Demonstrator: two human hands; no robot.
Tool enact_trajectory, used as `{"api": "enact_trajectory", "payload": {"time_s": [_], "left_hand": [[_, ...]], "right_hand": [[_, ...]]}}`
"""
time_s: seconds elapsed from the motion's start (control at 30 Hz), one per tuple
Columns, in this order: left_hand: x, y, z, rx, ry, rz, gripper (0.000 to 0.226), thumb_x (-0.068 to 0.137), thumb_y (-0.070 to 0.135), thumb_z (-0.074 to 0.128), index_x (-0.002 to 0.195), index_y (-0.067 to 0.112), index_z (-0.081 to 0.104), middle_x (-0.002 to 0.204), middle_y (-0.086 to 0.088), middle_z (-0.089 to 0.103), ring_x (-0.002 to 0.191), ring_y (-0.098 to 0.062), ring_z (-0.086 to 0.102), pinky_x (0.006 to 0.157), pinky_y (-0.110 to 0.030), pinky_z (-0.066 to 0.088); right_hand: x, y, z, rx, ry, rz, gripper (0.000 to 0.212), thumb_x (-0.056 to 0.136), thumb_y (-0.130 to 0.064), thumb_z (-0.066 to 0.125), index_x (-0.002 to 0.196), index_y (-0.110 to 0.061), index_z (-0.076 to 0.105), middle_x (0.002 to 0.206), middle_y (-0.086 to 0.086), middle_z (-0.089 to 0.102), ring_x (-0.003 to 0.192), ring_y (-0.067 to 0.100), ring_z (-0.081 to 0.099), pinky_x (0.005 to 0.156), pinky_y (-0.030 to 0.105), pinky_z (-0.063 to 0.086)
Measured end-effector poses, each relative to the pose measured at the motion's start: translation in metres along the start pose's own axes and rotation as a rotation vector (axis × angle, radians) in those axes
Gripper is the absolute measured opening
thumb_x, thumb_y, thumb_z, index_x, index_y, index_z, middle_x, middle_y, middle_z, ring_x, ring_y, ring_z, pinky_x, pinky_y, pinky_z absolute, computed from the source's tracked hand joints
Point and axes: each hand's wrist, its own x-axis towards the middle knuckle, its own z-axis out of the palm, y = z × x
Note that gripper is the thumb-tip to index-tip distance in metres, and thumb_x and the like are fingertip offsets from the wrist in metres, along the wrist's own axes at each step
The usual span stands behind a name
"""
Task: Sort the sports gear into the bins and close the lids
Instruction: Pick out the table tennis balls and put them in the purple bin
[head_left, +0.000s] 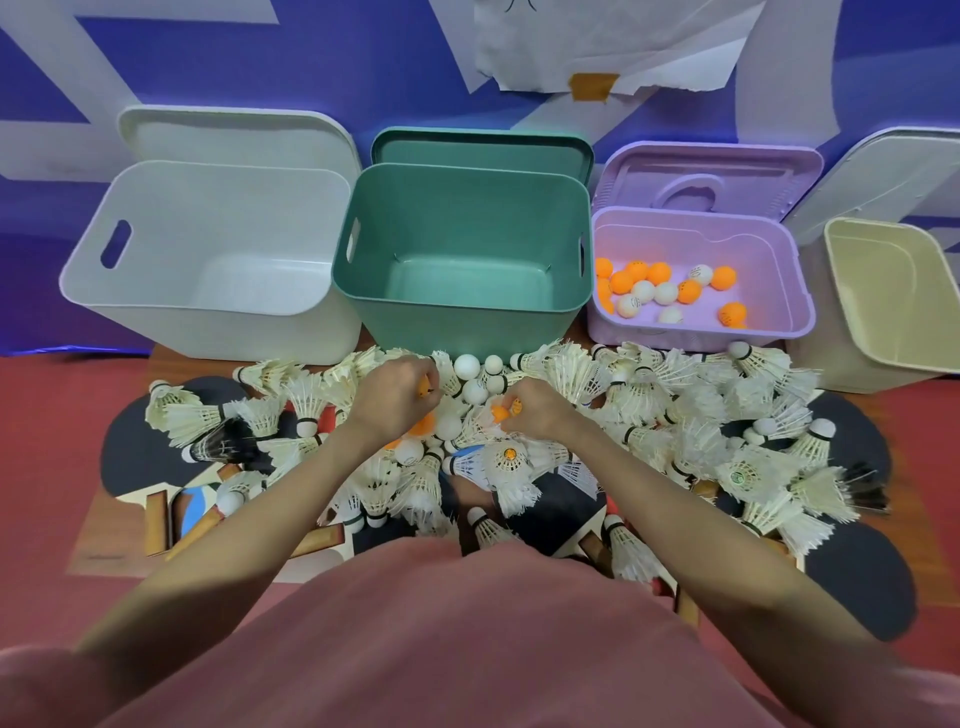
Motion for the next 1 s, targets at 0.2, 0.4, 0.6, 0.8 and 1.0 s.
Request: {"api": "enact_trajectory", "payload": {"time_s": [0.2, 0.4, 0.6, 0.8, 1.0], "left_hand": [[0.003, 0.011, 0.008, 0.264, -0.237, 0.208, 0.03, 0.083, 0.031, 0.071, 0.109, 0.016, 0.065, 0.102, -0.006, 0.058, 0.099, -0.026, 0.057, 0.074, -0.031, 0.04], [0.011, 0.025, 0.03, 0.701, -0.359, 0.238, 0.046, 0.08, 0.047, 0.068, 0.115, 0.019, 0.058, 0.118, -0.01, 0.047, 0.111, -0.027, 0.047, 0.096, -0.037, 0.036], [0.016, 0.034, 0.033, 0.787, -0.421, 0.187, 0.025, 0.08, 0.022, 0.062, 0.105, 0.019, 0.062, 0.118, -0.011, 0.049, 0.109, -0.028, 0.048, 0.097, -0.039, 0.038], [0.019, 0.052, 0.011, 0.711, -0.397, 0.138, 0.034, 0.08, 0.034, 0.065, 0.108, 0.015, 0.058, 0.115, -0.009, 0.047, 0.104, -0.025, 0.05, 0.084, -0.033, 0.042], [0.042, 0.11, -0.036, -0.023, -0.317, 0.194, 0.044, 0.071, 0.046, 0.073, 0.104, 0.019, 0.059, 0.096, -0.002, 0.044, 0.083, -0.019, 0.048, 0.065, -0.029, 0.037]], "right_hand": [[-0.019, 0.009, -0.02, -0.053, 0.153, 0.028, 0.033, 0.08, -0.027, 0.066, 0.1, -0.001, 0.062, 0.101, 0.012, 0.062, 0.093, 0.028, 0.059, 0.078, 0.041, 0.051], [-0.041, 0.026, -0.032, 0.033, 0.331, -0.021, 0.039, 0.083, -0.027, 0.068, 0.116, -0.007, 0.06, 0.113, 0.011, 0.061, 0.102, 0.026, 0.059, 0.075, 0.032, 0.047], [-0.047, 0.041, -0.032, 0.081, 0.428, -0.013, 0.035, 0.082, -0.026, 0.069, 0.11, -0.007, 0.062, 0.109, 0.012, 0.063, 0.098, 0.027, 0.06, 0.075, 0.037, 0.051], [-0.054, 0.057, -0.05, 0.196, 0.662, -0.009, 0.032, 0.088, -0.034, 0.064, 0.107, -0.008, 0.061, 0.096, 0.006, 0.06, 0.083, 0.022, 0.055, 0.064, 0.032, 0.042], [-0.045, 0.115, -0.083, 0.284, 0.92, 0.149, 0.033, 0.09, -0.03, 0.062, 0.106, -0.001, 0.058, 0.102, 0.017, 0.053, 0.097, 0.03, 0.049, 0.069, 0.029, 0.032]]}}
